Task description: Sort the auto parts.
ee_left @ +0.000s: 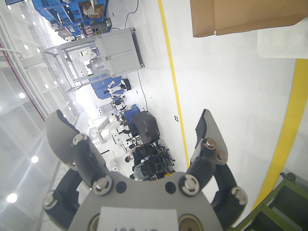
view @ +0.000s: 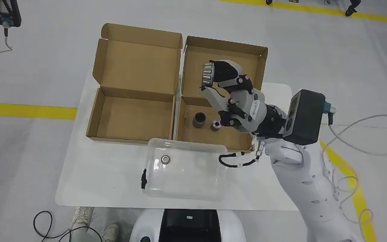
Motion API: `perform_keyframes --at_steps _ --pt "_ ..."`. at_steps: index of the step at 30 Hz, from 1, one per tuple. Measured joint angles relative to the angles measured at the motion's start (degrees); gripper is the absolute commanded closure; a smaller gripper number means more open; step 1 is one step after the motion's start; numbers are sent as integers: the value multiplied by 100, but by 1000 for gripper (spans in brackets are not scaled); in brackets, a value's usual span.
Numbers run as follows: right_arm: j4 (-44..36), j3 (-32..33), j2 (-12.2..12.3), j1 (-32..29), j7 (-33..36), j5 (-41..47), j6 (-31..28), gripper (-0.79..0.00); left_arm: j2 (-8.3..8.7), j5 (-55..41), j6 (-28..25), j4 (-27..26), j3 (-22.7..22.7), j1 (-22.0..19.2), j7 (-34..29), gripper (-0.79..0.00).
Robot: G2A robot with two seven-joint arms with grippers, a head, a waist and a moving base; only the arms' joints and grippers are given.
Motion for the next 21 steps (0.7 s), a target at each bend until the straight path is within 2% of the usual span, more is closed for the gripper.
perform_keyframes --at_steps 9,16,21 --pt "62 -40 23 -400 164 -679 196 0 0 0 0 0 0 0 0 -785" --pt "-34 -289 60 -833 981 -1253 379 0 0 0 0 0 0 0 0 -785" --pt "-50 -373 90 -1002 1865 -1356 511 0 0 0 0 0 0 0 0 -785"
